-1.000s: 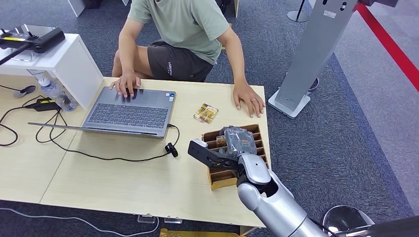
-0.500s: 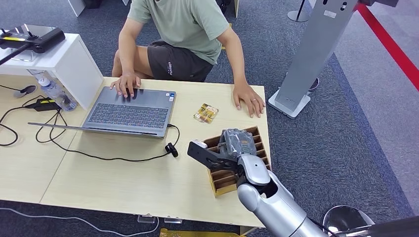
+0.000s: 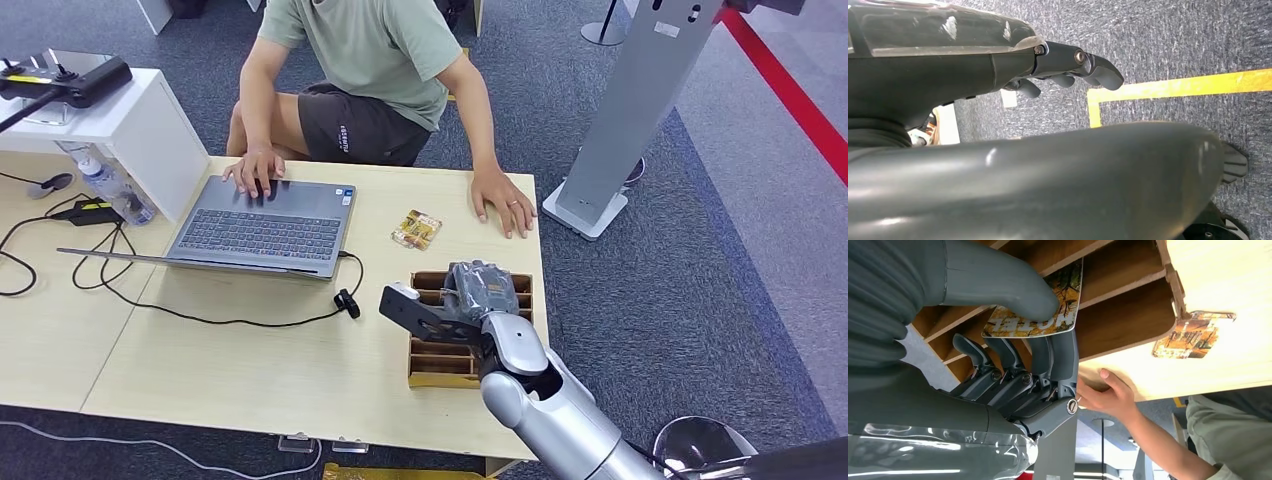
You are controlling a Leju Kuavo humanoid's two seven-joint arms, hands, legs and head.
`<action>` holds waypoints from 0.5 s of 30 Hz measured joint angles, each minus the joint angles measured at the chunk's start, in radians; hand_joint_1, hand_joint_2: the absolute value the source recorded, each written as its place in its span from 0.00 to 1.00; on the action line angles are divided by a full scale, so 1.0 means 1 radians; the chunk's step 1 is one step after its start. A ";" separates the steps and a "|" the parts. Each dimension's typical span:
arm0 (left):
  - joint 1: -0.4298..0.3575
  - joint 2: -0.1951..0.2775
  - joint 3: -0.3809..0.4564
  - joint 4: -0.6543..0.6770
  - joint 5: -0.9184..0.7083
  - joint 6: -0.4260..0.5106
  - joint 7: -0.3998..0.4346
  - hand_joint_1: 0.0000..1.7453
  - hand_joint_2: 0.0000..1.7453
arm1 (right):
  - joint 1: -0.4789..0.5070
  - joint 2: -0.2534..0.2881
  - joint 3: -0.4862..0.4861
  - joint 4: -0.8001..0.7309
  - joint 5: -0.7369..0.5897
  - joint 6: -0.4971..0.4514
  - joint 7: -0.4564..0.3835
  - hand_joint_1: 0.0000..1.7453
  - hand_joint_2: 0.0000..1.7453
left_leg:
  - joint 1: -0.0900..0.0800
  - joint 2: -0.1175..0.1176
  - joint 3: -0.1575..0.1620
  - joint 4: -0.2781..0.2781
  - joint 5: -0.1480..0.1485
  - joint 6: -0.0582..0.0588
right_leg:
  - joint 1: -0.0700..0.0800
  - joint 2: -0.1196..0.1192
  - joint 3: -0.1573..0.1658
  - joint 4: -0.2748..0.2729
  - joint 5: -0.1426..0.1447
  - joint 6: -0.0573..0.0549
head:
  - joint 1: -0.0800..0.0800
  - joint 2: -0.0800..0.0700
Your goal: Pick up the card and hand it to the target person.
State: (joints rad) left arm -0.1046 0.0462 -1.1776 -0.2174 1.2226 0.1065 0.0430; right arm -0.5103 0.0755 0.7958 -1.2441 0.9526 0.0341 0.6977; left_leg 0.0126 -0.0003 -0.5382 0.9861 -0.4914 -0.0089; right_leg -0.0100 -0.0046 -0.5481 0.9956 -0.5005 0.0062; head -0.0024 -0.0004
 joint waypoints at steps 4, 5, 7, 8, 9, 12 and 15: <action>0.000 0.000 0.000 0.000 0.000 0.002 -0.003 0.00 0.00 | 0.000 -0.004 0.000 -0.004 -0.001 -0.010 0.000 0.93 1.00 | 0.000 0.000 0.000 0.000 0.000 0.000 | 0.000 0.000 0.000 0.000 0.000 0.000 | 0.001 0.000; 0.000 0.000 0.000 0.000 0.000 0.002 -0.003 0.00 0.00 | 0.000 -0.005 0.000 -0.007 -0.001 -0.012 0.000 0.93 1.00 | 0.000 0.000 0.000 0.000 0.000 0.000 | 0.000 0.000 0.000 0.000 0.000 0.000 | 0.001 0.000; 0.000 0.000 0.000 0.000 0.000 0.001 -0.003 0.00 0.00 | 0.000 -0.008 0.000 -0.015 0.000 -0.015 -0.001 0.93 1.00 | 0.000 0.000 0.000 0.000 0.000 0.000 | 0.000 0.000 0.000 0.000 0.000 0.000 | 0.001 0.000; 0.000 0.000 0.000 0.000 0.000 0.001 -0.003 0.00 0.00 | 0.000 -0.009 0.000 -0.020 0.001 -0.017 -0.003 0.93 1.00 | 0.000 0.000 0.000 0.000 0.000 0.000 | 0.000 0.000 0.000 0.000 0.000 0.000 | 0.001 0.000; 0.000 0.000 0.000 0.000 0.000 0.001 -0.003 0.00 0.00 | -0.002 -0.011 0.000 -0.026 0.003 -0.018 -0.006 0.93 1.00 | 0.000 0.000 -0.001 0.000 0.000 0.000 | 0.000 0.000 0.000 0.000 0.000 0.000 | 0.001 0.000; 0.000 0.000 0.000 0.000 -0.003 0.001 -0.004 0.00 0.00 | -0.017 -0.016 0.000 -0.051 0.011 -0.022 -0.022 0.93 1.00 | 0.000 0.000 -0.001 0.000 0.000 0.000 | 0.000 0.000 0.000 0.000 0.000 0.000 | 0.000 0.000; 0.000 0.000 -0.002 0.000 -0.012 0.000 -0.009 0.00 0.00 | -0.060 -0.019 0.000 -0.073 0.014 -0.025 -0.050 0.93 1.00 | 0.000 0.000 -0.001 0.000 0.000 0.000 | 0.000 0.000 0.000 0.000 0.000 0.000 | 0.000 0.000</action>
State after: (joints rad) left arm -0.1044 0.0462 -1.1797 -0.2174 1.2102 0.1065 0.0343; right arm -0.5704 0.0568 0.7960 -1.3169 0.9662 0.0095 0.6480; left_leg 0.0126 -0.0002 -0.5387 0.9862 -0.4911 -0.0089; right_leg -0.0100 -0.0044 -0.5485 0.9958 -0.5003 0.0062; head -0.0023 -0.0004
